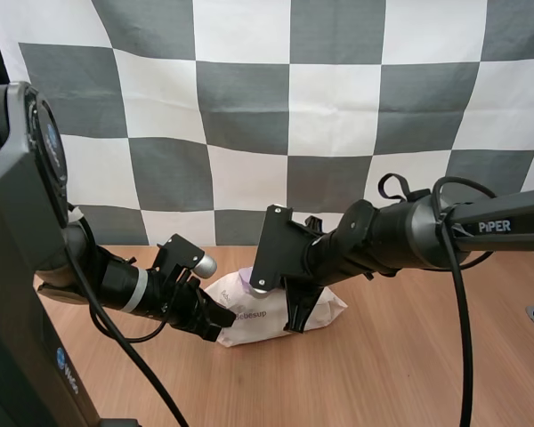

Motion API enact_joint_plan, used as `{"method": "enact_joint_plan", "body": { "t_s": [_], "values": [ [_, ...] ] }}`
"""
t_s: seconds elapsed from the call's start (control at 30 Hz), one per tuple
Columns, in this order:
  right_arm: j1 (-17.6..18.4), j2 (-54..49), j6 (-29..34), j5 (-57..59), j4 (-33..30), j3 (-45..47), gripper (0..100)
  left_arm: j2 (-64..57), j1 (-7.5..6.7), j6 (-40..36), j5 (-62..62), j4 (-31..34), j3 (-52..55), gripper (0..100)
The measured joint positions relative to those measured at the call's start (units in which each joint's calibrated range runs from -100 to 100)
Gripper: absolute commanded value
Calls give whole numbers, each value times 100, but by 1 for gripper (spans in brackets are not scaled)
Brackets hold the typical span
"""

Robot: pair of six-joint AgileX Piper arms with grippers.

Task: Open the wet wipes lid

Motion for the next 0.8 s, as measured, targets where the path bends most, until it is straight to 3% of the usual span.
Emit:
{"method": "enact_joint_plan", "body": {
  "t_s": [0.43,0.8],
  "values": [
    [0,42,0,-1086,412,-578,0,0,0,0,0,35,156,0],
    [0,1153,0,-1138,424,-1358,0,0,0,0,-20,32,169,0]
  ]
}}
